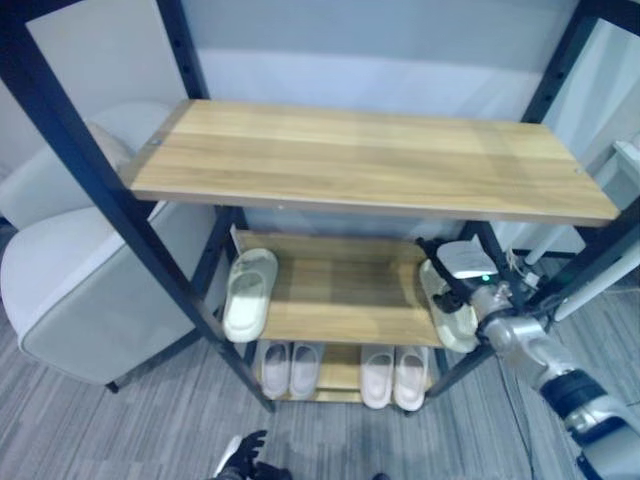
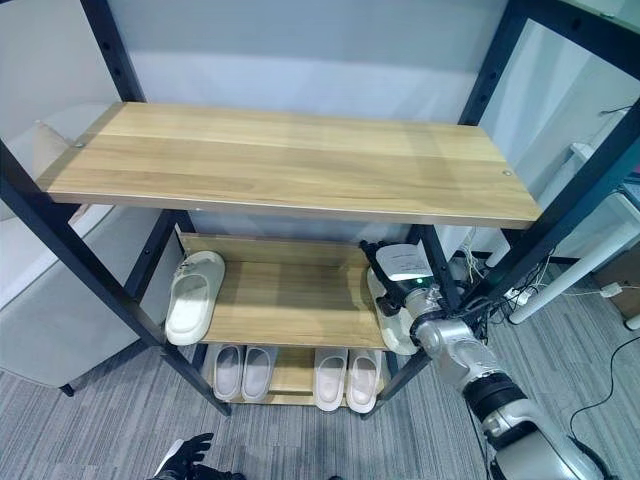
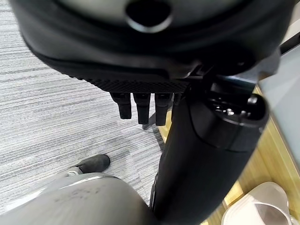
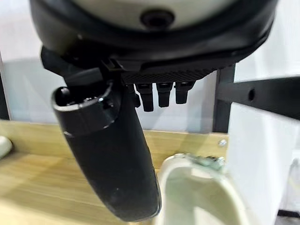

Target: Arrange the slippers neatly on the shoe rack.

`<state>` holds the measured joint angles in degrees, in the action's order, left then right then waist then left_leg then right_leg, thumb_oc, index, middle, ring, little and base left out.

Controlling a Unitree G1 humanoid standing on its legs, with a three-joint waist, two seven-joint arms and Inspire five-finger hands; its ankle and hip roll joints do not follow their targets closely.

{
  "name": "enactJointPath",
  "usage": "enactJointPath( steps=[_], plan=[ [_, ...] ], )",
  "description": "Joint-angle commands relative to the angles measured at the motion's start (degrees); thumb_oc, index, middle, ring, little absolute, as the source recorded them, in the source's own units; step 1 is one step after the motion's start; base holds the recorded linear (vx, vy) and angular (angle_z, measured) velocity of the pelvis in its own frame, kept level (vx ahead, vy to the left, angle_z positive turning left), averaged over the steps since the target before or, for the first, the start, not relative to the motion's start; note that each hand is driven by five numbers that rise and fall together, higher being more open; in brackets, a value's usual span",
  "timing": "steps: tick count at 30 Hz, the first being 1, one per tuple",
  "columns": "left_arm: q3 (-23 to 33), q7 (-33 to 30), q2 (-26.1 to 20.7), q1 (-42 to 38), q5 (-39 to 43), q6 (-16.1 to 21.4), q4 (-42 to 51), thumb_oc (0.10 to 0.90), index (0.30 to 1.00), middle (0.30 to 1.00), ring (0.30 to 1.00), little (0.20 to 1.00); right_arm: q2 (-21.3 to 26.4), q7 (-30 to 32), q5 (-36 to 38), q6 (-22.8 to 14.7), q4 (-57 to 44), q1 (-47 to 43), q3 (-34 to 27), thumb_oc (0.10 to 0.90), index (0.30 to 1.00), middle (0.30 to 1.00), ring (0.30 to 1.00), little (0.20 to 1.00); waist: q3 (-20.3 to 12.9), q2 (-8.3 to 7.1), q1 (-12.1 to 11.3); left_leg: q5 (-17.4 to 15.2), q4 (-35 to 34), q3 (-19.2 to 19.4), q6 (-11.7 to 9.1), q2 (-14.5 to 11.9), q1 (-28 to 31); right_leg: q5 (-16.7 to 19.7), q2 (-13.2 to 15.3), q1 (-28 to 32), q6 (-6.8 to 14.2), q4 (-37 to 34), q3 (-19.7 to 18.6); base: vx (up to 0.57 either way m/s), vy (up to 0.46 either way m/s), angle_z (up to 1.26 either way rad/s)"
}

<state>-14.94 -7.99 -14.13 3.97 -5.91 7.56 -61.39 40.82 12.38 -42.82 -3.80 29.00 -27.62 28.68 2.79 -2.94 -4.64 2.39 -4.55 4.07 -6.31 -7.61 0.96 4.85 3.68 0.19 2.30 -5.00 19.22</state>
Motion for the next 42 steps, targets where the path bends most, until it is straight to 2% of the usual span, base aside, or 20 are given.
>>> enactJointPath(
  steps=[1, 5, 11, 21, 23, 24, 25, 33, 42],
  plan=[
    [-3.5, 1.0, 2.3, -2.0, -1.9, 1.3, -4.1, 0.800, 0.900, 0.900, 0.900, 0.900, 6.1, 1.9, -2.0, 0.1, -1.7, -9.2, -0.8, 0.800, 0.900, 0.900, 0.900, 0.900, -0.8, -2.19, -0.2, -2.2, -0.4, 1.6, 0.8, 2.3, -0.7, -3.5, 5.4, 4.0, 7.5, 0.9, 0.2, 0.00, 0.000, 0.00],
    [-3.5, 1.4, 2.1, -1.6, -1.9, 1.4, -4.2, 0.800, 0.900, 0.900, 0.900, 0.900, 9.5, 0.4, -3.8, -0.5, -0.9, -10.4, 2.0, 0.800, 0.900, 0.900, 0.900, 0.900, -0.8, -2.62, -0.4, -2.4, -0.4, 1.4, 0.9, 2.5, -0.6, -3.5, 5.5, 3.9, 7.6, 0.8, 0.0, 0.00, 0.000, 0.00],
    [-3.0, 1.6, 1.6, -0.9, -1.8, 1.4, -4.6, 0.800, 0.900, 0.900, 0.900, 0.900, 10.7, -1.0, -5.0, -0.7, 2.1, -12.6, 5.7, 0.800, 0.900, 0.900, 0.900, 0.900, -0.7, -3.27, -1.1, -2.4, -0.4, 1.2, 1.0, 2.5, -0.7, -3.3, 5.5, 3.7, 7.8, 0.6, -0.2, 0.00, 0.000, 0.00],
    [-3.5, 1.4, 1.4, -1.2, -1.1, 1.6, -4.5, 0.800, 0.900, 0.900, 0.900, 0.900, 6.1, -1.8, -4.7, 0.1, 10.6, -15.1, 9.9, 0.800, 0.900, 0.900, 0.900, 0.900, -0.1, -3.37, -2.1, -1.9, -0.4, 0.4, 0.8, 2.6, -2.2, -3.1, 5.8, 2.6, 7.8, 0.4, 0.2, -0.01, 0.000, 0.01],
    [-3.8, 1.4, 1.4, -1.3, -0.8, 1.7, -4.2, 0.800, 0.900, 0.900, 0.900, 0.900, 4.8, -2.0, -4.3, 0.3, 13.0, -15.5, 10.7, 0.654, 0.681, 0.681, 0.681, 0.681, 0.1, -3.33, -2.3, -1.8, -0.4, 0.1, 0.8, 2.6, -2.6, -3.0, 5.8, 2.3, 7.8, 0.3, 0.4, 0.00, 0.000, 0.00],
    [-4.0, 1.4, 1.4, -1.3, -0.7, 1.7, -4.0, 0.800, 0.900, 0.900, 0.900, 0.900, 4.1, -2.1, -3.9, 0.3, 13.8, -15.7, 10.9, 0.449, 0.373, 0.373, 0.373, 0.373, 0.1, -3.32, -2.4, -1.7, -0.4, -0.1, 0.8, 2.7, -2.8, -3.0, 5.8, 2.3, 7.8, 0.3, 0.5, -0.01, 0.003, 0.04],
    [-4.1, 1.3, 1.4, -1.3, -0.7, 1.7, -3.9, 0.800, 0.900, 0.900, 0.900, 0.900, 3.6, -2.4, -3.7, 0.4, 14.5, -15.8, 11.2, 0.400, 0.300, 0.300, 0.300, 0.300, 0.2, -3.31, -2.6, -1.6, -0.4, -0.2, 0.8, 2.7, -2.8, -3.0, 5.8, 2.2, 7.7, 0.3, 0.5, -0.02, 0.012, 0.09],
    [-4.0, 0.9, 1.4, -1.1, -0.7, 1.9, -4.3, 0.800, 0.900, 0.900, 0.900, 0.900, 1.2, -1.8, -0.5, 0.2, 14.4, -15.5, 9.9, 0.400, 0.300, 0.300, 0.300, 0.300, 0.4, -3.10, -2.9, -1.5, -0.4, -1.1, 0.9, 2.9, -3.2, -2.9, 6.1, 2.3, 7.7, 0.3, 1.0, 0.00, 0.013, 0.11],
    [-3.9, 0.5, 1.4, -1.3, -0.4, 2.0, -4.4, 0.800, 0.900, 0.900, 0.900, 0.900, -2.1, -0.3, 2.4, -0.7, 7.3, -16.3, 7.5, 0.405, 0.307, 0.307, 0.307, 0.307, 0.6, -3.34, -3.8, -1.8, -0.4, -1.4, 1.2, 3.0, -2.9, -2.7, 6.3, 2.4, 7.7, 0.4, 0.9, 0.00, 0.001, 0.00]
  ],
)
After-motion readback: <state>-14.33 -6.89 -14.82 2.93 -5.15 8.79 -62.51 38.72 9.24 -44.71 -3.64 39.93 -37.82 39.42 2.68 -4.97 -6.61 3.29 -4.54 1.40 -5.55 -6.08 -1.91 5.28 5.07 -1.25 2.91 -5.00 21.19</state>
